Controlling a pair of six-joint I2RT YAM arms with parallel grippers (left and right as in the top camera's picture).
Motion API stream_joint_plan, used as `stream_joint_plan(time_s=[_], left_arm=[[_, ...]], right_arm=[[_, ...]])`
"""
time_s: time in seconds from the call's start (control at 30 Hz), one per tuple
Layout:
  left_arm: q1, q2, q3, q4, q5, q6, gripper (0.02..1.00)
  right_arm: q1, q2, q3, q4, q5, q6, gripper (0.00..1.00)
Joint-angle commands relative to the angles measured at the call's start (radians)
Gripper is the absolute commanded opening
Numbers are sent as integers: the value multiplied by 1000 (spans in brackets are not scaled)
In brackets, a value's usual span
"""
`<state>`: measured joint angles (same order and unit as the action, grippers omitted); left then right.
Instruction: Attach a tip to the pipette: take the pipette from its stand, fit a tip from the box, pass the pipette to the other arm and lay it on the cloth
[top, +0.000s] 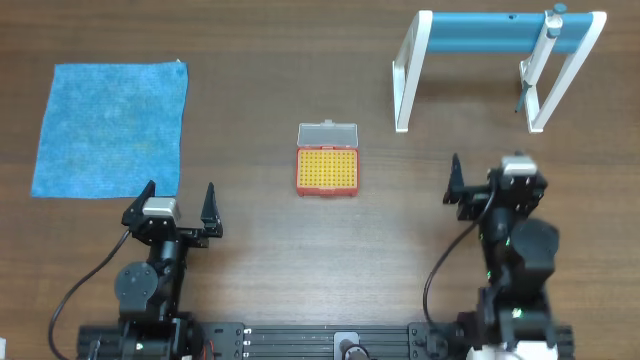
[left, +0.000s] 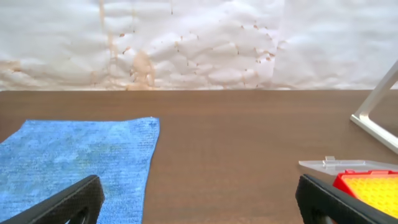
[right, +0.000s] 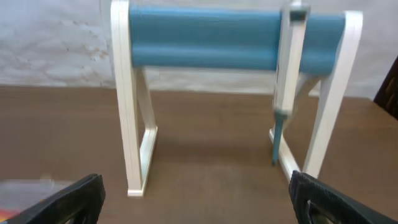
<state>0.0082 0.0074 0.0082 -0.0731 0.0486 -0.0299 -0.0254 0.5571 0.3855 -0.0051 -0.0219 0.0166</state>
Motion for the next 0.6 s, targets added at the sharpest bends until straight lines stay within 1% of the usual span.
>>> stream_joint_plan(time_s=[0.03,0.07,0.1,0.13,0.17,0.2,0.23,0.27,0.33,0.4,0.5,0.57,0.6], left_arm=[[-3,-4,-3,-6,0,10,998],[-3,-4,-3,-6,0,10,998],[-3,-4,-3,-6,0,10,998],[-3,-4,-3,-6,0,10,998],[-3,-4,-3,-6,0,10,998],[-3,-4,-3,-6,0,10,998],[-3,-4,-3,-6,0,10,998],[-3,-4,-3,-6,0,10,998],[-3,-4,-3,-6,0,10,998],[-3,-4,-3,-6,0,10,1000],[-3,-4,-3,-6,0,10,998],[-3,-4,-3,-6,0,10,998],[-3,-4,-3,-6,0,10,998]], right_arm=[[-58,349,346,-57,-14,-15,974],[-89,413,424,-116,-19,-50,976],[-159,507,523,-210,-60,-114,974],[-204,547,566,-248,-107,-173,974],[-259,578,586,-252,-167,-258,974],[-323,605,586,-248,-221,-319,976],[-386,648,586,-243,-285,-332,976],[-417,682,586,-229,-302,-333,974],[-449,732,586,-184,-354,-333,976],[-460,795,586,-124,-442,-332,976],[-456,843,586,-104,-446,-298,976],[-455,865,586,-78,-489,-298,974],[-455,878,586,-49,-492,-270,976]])
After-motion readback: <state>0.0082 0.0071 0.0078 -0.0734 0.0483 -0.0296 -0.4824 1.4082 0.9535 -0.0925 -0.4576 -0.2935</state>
